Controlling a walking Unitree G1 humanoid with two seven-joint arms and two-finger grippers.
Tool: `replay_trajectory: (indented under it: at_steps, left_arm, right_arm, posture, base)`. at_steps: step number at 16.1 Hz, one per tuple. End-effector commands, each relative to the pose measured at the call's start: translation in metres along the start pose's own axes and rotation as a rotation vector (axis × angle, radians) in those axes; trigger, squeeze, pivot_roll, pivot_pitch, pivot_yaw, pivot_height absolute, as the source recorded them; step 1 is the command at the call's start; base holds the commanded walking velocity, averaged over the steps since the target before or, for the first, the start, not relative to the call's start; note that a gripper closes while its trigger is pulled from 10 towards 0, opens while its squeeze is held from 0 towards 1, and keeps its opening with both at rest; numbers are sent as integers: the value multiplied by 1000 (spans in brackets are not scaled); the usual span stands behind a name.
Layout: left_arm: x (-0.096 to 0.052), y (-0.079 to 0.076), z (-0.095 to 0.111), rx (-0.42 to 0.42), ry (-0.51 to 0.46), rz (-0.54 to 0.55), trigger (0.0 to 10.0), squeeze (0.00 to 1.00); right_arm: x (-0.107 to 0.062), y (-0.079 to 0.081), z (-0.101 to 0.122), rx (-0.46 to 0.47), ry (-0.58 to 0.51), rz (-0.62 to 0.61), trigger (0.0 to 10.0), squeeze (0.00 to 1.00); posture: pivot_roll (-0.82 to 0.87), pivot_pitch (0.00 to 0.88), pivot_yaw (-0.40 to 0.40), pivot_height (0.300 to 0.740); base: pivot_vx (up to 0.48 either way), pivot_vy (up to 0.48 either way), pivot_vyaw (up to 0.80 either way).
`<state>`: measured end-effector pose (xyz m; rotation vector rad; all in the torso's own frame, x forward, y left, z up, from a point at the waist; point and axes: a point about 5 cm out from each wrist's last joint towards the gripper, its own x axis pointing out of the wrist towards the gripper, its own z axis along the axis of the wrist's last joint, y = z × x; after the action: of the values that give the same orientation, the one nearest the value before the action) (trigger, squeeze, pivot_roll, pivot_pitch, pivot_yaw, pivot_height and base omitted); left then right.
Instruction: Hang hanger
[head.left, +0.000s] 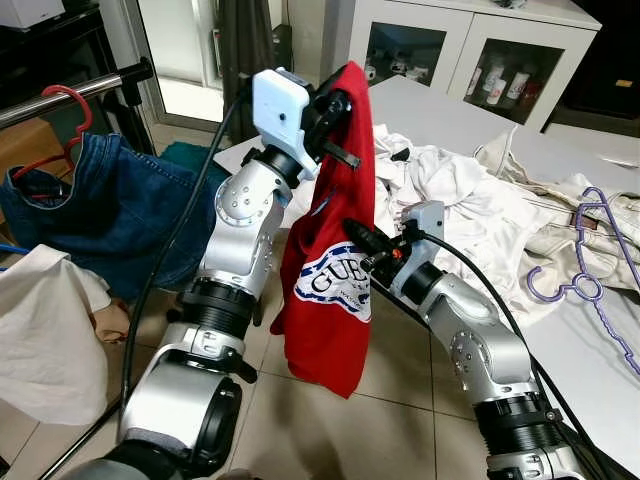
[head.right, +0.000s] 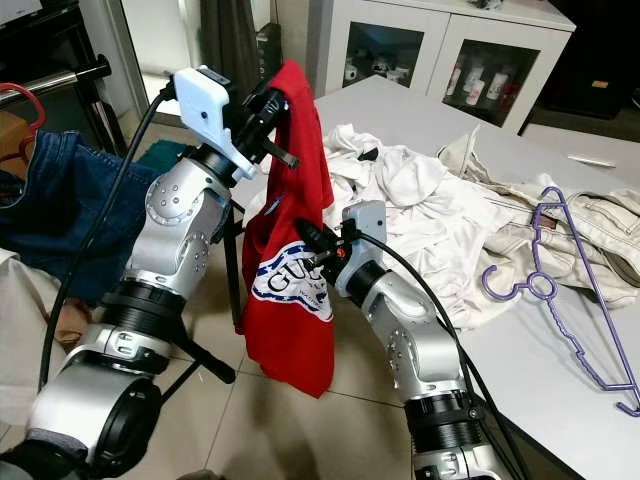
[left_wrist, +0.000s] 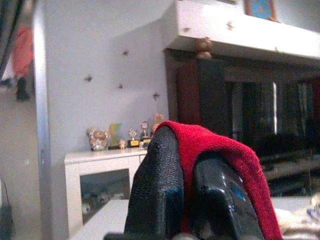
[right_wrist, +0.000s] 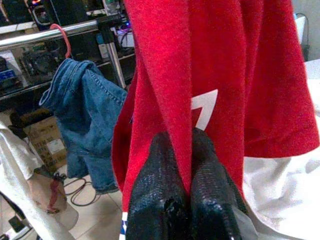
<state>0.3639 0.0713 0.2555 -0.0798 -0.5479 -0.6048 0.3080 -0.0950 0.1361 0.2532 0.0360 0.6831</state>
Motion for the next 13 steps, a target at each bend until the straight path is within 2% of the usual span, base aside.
replay_trajectory:
  at_steps: [1,4,5,6,7,8,9,11,12,13]
  left_arm:
    - [-7,7,-9,-76,35,70,0,0]
    - [-14,8,-18,-114,71,108,0,0]
    - [-15,8,-20,-124,82,115,1216,0]
    - [-15,8,-21,-125,91,112,3882,0]
    - [-15,8,-21,-125,94,111,4863,0]
    - [-14,8,-20,-119,94,112,8196,0]
    - [-14,8,-20,-111,93,104,10000,0]
    - [-14,7,-19,-107,93,90,10000,0]
    - [-14,6,-20,-102,98,76,10000,1000]
    - [-16,3,-22,-91,118,54,10000,1000]
  right_arm:
    - [-2,-2,1,-10,-7,-28,0,0]
    - [-2,-1,-1,5,-15,-51,0,0]
    - [-2,-1,0,9,-19,-58,0,0]
    - [-1,-2,0,8,-21,-60,0,0]
    - [-1,-3,1,6,-22,-62,0,0]
    - [0,-3,2,4,-25,-66,0,0]
    - [0,-5,3,-1,-26,-77,0,0]
    - [0,-7,4,-5,-26,-90,0,0]
    - [0,-8,4,-4,-28,-97,0,0]
    - [0,-8,4,-4,-30,-104,0,0]
  posture:
    - [-25,0,-35,740]
    - [-25,0,-35,740]
    - [-26,0,-37,740]
    - [-26,0,-37,740]
    - [-25,0,-37,740]
    - [-24,0,-37,740]
    - [-25,0,-36,740]
    - [-26,0,-34,740]
    - [-26,0,-34,740]
    - [-26,0,-34,740]
  base:
    - [0,0,0]
    - [0,0,0]
    - [0,0,0]
    - [0,0,0]
    - [0,0,0]
    - [0,0,0]
    - [0,0,0]
    - [0,0,0]
    - [0,0,0]
    - [0,0,0]
